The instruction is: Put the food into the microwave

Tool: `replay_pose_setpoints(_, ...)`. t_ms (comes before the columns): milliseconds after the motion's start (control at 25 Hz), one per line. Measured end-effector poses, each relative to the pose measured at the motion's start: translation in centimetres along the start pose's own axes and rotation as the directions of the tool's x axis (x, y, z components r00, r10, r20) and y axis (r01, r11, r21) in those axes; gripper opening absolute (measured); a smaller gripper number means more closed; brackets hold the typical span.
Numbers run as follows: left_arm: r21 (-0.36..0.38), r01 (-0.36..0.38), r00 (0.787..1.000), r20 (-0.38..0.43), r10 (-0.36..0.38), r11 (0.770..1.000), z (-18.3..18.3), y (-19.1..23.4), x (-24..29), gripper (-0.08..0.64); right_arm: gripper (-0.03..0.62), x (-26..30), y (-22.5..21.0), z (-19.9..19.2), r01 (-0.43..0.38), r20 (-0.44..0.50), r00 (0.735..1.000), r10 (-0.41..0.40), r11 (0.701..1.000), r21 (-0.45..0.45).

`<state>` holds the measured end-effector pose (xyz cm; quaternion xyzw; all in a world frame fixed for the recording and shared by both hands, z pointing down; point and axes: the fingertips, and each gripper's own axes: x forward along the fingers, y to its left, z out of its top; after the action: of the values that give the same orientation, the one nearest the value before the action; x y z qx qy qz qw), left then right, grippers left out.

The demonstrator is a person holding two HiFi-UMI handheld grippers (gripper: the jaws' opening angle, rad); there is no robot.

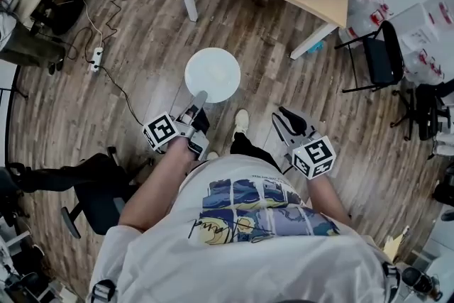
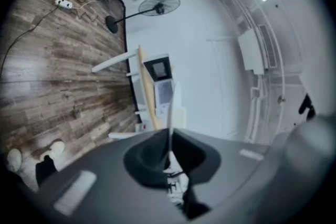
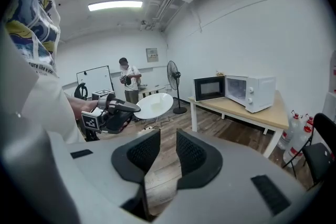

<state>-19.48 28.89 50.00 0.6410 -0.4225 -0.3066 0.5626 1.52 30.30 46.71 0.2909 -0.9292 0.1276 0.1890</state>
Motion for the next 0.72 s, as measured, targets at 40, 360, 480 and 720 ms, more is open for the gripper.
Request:
replay_pose_setpoints(40, -0.004, 0.001, 1.000, 0.008, -0.001, 1.000, 0.6, -0.3, 1.1, 0.018, 0.086, 0.7, -1.3, 0.8, -0.008, 0.008, 1.000, 0.008, 1.000, -0.004)
replay_pose_setpoints(360, 0.032, 0.005, 0.999, 0.039, -0.006, 0.999, 4.4, -2.9, 10.1, 0.018, 0.086, 4.0, -11.7, 5.1, -0.069, 0.071, 0.995, 0.068, 0.997, 0.022)
replay_pose_setpoints(480, 0.026, 0.010, 0.999, 0.046, -0.011, 1.000, 5.1, -3.2, 13.6, 0.018, 0.086, 4.6, -15.6, 5.0, -0.066, 0.062, 0.996, 0.064, 0.997, 0.040)
replay_pose_setpoints(720, 0.041, -0.033, 0.998, 0.055, 0.031, 0.999, 6.9, -2.4, 18.3, 0.018, 0.086, 6.4, -19.6, 5.2, -0.074, 0.048, 0.996, 0.072, 0.996, 0.058)
